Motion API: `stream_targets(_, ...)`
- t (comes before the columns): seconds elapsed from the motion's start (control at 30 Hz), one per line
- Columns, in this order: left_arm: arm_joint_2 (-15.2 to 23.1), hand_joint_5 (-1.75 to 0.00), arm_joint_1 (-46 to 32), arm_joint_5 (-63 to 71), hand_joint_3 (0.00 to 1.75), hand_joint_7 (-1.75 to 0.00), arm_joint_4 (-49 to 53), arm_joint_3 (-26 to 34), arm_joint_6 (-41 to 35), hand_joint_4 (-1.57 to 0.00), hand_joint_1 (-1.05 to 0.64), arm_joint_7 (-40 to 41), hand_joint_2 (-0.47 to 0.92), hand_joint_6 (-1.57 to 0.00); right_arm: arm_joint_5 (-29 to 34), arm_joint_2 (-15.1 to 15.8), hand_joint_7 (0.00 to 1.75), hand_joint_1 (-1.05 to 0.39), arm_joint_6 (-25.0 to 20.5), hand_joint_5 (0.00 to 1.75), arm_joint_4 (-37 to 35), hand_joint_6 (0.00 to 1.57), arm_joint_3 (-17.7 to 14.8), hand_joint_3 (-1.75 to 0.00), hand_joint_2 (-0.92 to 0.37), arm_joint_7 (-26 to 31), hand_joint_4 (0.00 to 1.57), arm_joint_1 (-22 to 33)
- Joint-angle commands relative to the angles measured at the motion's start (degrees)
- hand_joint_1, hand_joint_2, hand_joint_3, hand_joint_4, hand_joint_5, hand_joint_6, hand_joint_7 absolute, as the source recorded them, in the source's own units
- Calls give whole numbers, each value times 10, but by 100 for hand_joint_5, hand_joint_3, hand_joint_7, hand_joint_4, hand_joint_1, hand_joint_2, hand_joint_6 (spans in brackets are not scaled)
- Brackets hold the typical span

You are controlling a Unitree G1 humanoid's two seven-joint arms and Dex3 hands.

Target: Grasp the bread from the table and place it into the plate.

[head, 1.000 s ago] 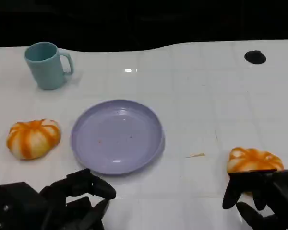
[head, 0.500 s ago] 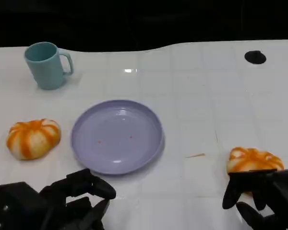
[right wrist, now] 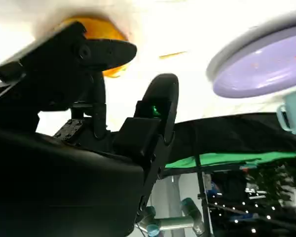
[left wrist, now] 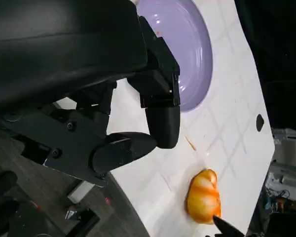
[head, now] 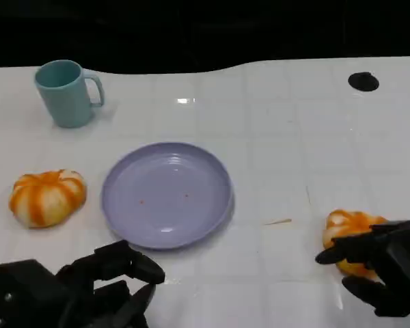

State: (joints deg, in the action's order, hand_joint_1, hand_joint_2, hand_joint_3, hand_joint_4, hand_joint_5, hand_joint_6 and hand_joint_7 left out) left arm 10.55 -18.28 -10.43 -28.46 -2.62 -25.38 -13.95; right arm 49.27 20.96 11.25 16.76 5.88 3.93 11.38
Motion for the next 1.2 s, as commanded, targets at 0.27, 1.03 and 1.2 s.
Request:
stream_targets(0.27,4,-175,-1,-4,74,-130,-3,2,-5,-66,-26,0,76,-61,58,27,0,-38,-76,38,95,67,-8,-4,-72,-92,48,13)
stream_targets(1.03,7,-175,4,4,71,-128,10,-1,7,-65,-29,-2,76,-63,109,28,1,-43,-137,30,23,38,27,0,-75,-195,17,-61)
stream_targets(1.2,7,-175,2,3,70,-128,11,-2,13,-64,-29,-4,76,-63,103,29,0,-43,-136,29,-48,38,45,-1,-77,-183,17,-98)
